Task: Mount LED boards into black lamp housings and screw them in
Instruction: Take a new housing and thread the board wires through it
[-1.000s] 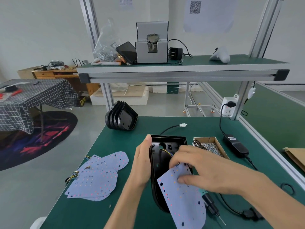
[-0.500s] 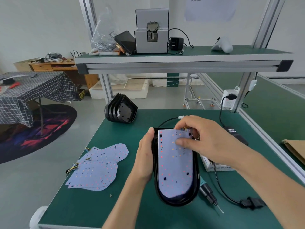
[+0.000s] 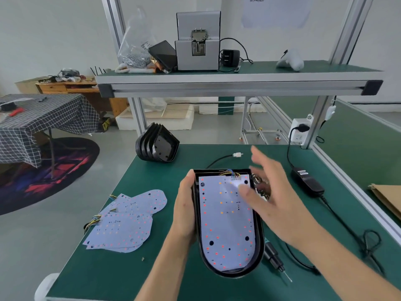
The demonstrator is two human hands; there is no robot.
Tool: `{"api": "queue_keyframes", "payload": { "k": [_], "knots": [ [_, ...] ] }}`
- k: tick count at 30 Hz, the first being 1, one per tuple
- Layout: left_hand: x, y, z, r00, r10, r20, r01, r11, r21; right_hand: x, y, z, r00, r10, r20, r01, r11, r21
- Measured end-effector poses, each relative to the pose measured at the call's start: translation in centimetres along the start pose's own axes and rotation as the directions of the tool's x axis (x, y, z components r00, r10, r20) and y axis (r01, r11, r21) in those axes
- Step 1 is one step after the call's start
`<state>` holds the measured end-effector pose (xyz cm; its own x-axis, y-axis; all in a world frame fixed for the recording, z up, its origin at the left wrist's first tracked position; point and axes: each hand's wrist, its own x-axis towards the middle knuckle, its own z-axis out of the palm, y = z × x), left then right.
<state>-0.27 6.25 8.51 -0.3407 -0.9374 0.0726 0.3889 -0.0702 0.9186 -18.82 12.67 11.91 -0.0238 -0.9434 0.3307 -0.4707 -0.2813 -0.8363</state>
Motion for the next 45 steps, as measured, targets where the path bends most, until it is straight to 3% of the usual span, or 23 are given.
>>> {"api": "queue_keyframes", "payload": {
  "k": [2, 4, 8, 12, 17, 22, 25, 28, 31, 34, 37, 45],
  "knots": [
    [0.3, -0.5, -0.3, 1.0, -0.016, -0.008, 0.015, 0.999, -0.044, -0.8, 0.6, 1.3, 0.979, 0.192, -0.065, -0.164, 0.939, 0.301],
    [0.1, -0.7, -0.1, 0.999, -0.045, 0.008, 0.045, 0.997, -0.067, -1.6, 1.1, 2.9, 0.955, 0.297, 0.001, -0.261, 0.839, 0.477],
    [-0.4, -0.4, 0.7, 0.999, -0.034, -0.031, 0.031, 0.996, -0.082, -2.2, 0.9, 4.2, 0.927, 0.348, -0.137, -0.241, 0.836, 0.493],
    [-0.5, 0.1, 0.5, 0.997, -0.02, -0.078, 0.02, 1.0, 0.003, -2.2, 0.1, 3.8, 0.928, 0.339, -0.158, -0.211, 0.823, 0.528],
    [-0.9, -0.2, 0.7, 0.988, 0.151, 0.015, -0.151, 0.967, 0.204, -2.3, -0.9, 3.4, 0.934, 0.291, -0.207, -0.149, 0.845, 0.514],
    [-0.6, -0.8, 0.8, 0.97, 0.231, 0.079, -0.243, 0.945, 0.22, -2.5, -0.8, 3.2, 0.92, 0.334, -0.204, -0.154, 0.788, 0.596],
    [-0.8, -1.8, 1.0, 0.979, 0.172, 0.108, -0.193, 0.95, 0.243, -2.6, -0.2, 3.6, 0.898, 0.401, -0.181, -0.192, 0.727, 0.66],
    [-1.2, -1.6, 0.8, 0.99, 0.077, 0.116, -0.098, 0.976, 0.193, -2.6, -0.1, 3.3, 0.897, 0.395, -0.197, -0.205, 0.768, 0.607],
    [-2.2, -0.8, 0.6, 0.962, 0.218, 0.161, -0.254, 0.932, 0.257, -2.6, -0.3, 2.4, 0.916, 0.301, -0.265, -0.152, 0.872, 0.464],
    [-3.2, -0.1, 1.0, 0.935, 0.353, 0.046, -0.345, 0.865, 0.364, -2.5, -0.5, 1.9, 0.927, 0.21, -0.31, -0.134, 0.959, 0.248],
    [-3.8, 0.5, 1.5, 0.939, 0.34, -0.062, -0.277, 0.848, 0.452, -2.6, -0.8, 2.0, 0.943, 0.13, -0.305, -0.096, 0.988, 0.125],
    [-4.6, 0.9, 1.8, 0.946, 0.305, -0.114, -0.203, 0.826, 0.526, -3.0, -0.9, 2.3, 0.963, 0.132, -0.234, -0.107, 0.988, 0.115]
  ]
}}
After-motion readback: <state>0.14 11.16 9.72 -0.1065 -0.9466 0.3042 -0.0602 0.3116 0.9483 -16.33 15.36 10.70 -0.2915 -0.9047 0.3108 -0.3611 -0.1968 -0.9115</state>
